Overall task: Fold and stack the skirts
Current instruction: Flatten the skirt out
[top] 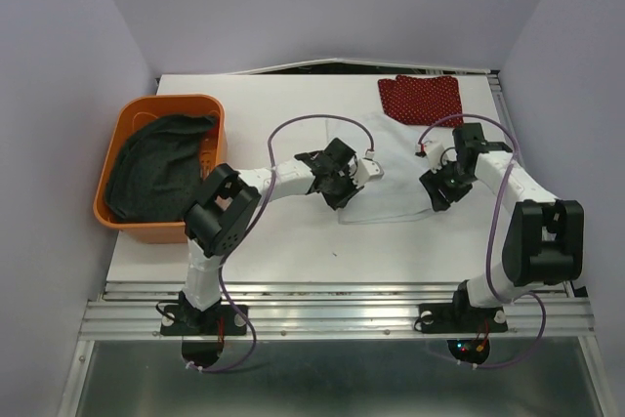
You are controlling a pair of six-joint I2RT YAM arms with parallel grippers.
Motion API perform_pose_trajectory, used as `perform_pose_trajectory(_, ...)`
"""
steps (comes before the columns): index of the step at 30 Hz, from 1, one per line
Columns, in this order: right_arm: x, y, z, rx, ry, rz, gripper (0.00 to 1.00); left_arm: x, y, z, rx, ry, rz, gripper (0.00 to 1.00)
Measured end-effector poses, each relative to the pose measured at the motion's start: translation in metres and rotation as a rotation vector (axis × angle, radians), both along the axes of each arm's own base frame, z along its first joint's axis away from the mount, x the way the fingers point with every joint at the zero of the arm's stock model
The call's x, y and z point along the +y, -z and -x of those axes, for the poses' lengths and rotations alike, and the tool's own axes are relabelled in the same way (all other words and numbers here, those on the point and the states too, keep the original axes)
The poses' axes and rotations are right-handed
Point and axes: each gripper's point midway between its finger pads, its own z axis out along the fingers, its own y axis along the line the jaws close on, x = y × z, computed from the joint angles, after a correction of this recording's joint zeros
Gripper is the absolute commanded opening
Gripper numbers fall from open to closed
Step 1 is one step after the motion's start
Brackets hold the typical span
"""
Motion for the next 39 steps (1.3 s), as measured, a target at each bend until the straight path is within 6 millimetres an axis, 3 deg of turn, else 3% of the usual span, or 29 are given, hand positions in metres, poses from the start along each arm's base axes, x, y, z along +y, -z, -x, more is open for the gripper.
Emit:
perform_pose_trajectory(4,-0.007,-0.002,-0.004,-0.022,-0.013,0.042,0.51,0.009,0.004,-0.004,0.006,-0.022,-0.025,0.0)
perform_pose_trajectory(6,-0.012,-0.01,-0.006,-0.058,-0.031,0.069,0.42,0.023,0.005,-0.004,0.021,-0.051,-0.027,0.0)
perform_pose_trajectory(9,-0.012,-0.026,-0.006,-0.127,-0.057,0.074,0.38,0.052,0.005,0.003,0.072,-0.113,-0.039,0.0)
perform_pose_trajectory(12,-0.005,-0.038,-0.002,-0.176,-0.079,0.042,0.38,0.076,0.007,0.014,0.135,-0.172,-0.046,0.14)
perform_pose_trajectory(15,0.002,-0.035,0.001,-0.176,-0.079,0.002,0.38,0.082,0.005,0.022,0.17,-0.177,-0.051,0.32)
perform_pose_trajectory(19,0.014,-0.021,-0.003,-0.12,-0.051,-0.07,0.38,0.084,-0.017,0.022,0.104,-0.126,-0.039,0.36)
perform_pose_trajectory(21,0.02,-0.016,-0.014,-0.088,-0.032,-0.112,0.39,0.081,-0.044,0.016,0.005,-0.077,-0.01,0.36)
perform_pose_trajectory(24,0.032,-0.01,-0.043,-0.076,-0.018,-0.18,0.39,0.056,-0.094,0.009,-0.169,0.015,0.037,0.4)
perform_pose_trajectory(26,0.038,-0.003,-0.055,-0.065,-0.012,-0.215,0.39,0.017,-0.129,0.012,-0.302,0.126,0.075,0.44)
perform_pose_trajectory(29,0.05,0.007,-0.067,-0.026,0.008,-0.29,0.39,-0.031,-0.149,0.027,-0.435,0.289,0.085,0.47)
perform_pose_trajectory(30,0.053,0.011,-0.068,-0.011,0.015,-0.307,0.39,-0.051,-0.146,0.039,-0.466,0.359,0.085,0.47)
perform_pose_trajectory(33,0.059,0.024,-0.07,0.038,0.036,-0.346,0.37,-0.078,-0.125,0.064,-0.515,0.51,0.046,0.47)
perform_pose_trajectory(35,0.065,0.037,-0.066,0.095,0.05,-0.374,0.36,-0.088,-0.111,0.072,-0.535,0.577,0.018,0.47)
perform_pose_trajectory(39,0.078,0.037,-0.067,0.145,0.069,-0.438,0.35,-0.097,-0.093,0.084,-0.607,0.7,-0.017,0.46)
